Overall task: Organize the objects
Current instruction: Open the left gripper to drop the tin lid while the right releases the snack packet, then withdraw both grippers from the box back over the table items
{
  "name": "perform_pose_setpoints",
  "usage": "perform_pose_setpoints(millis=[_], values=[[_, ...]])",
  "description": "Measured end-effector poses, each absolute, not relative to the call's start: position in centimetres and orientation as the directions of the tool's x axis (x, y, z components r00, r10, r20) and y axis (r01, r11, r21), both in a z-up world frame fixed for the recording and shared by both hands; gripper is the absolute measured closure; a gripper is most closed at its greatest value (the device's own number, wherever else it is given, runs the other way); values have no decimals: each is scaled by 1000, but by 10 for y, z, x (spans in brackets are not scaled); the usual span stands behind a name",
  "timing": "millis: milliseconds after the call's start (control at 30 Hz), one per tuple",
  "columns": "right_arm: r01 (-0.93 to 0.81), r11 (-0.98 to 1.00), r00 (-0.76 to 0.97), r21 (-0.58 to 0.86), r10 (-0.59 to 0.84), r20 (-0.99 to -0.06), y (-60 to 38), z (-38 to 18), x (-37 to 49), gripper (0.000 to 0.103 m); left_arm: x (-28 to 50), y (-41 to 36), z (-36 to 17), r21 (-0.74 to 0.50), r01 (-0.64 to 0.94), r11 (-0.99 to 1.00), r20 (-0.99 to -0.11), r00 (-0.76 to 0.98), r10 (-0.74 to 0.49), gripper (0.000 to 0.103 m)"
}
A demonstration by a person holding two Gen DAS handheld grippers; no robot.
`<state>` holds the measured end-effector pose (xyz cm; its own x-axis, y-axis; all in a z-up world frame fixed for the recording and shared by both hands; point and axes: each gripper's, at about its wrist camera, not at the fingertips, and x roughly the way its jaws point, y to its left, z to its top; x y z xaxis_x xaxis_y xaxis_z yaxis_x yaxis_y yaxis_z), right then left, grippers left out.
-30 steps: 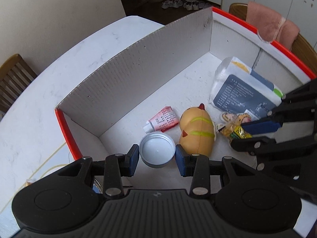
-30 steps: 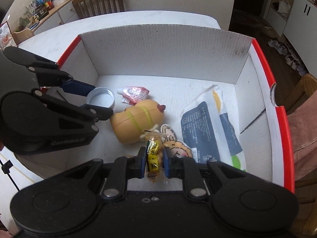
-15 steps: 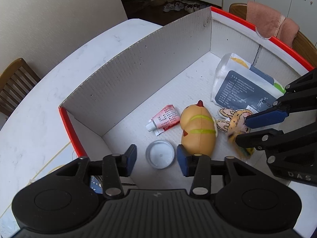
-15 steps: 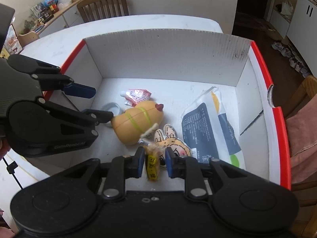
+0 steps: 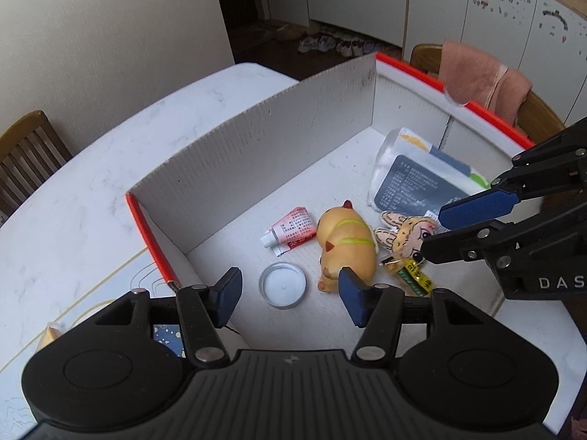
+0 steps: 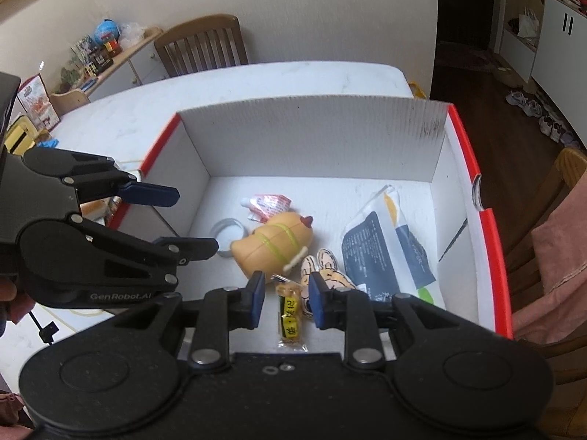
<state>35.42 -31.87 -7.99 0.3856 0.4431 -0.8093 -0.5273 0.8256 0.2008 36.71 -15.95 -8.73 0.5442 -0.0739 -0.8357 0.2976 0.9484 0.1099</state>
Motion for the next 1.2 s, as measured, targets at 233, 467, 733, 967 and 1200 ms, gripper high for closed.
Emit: perform_pose_setpoints(millis=[233,467,733,967,1200], values=[[-540,821,432,187,461,-775,-315,-66,340,76,346,-154,-67,83,303,949,-800,588,-118,46],[-543,821,475,176,473,-742,-309,-55,324,41,324,-142,-52,47,305,951,-773,614,-159,46],[-546,821,493,167,476,-729,-294,-45,306,29,302,-111,-42,-18,275,961,-742,641,-197,40],[-536,828,510,164,473,-719,-271,-38,288,13,275,-71,-38,-65,245,967,-711,669,-217,28],[-545,821,509,171,486,-710,-231,-33,269,3,248,-24,-39,-89,206,974,-692,691,-210,24]])
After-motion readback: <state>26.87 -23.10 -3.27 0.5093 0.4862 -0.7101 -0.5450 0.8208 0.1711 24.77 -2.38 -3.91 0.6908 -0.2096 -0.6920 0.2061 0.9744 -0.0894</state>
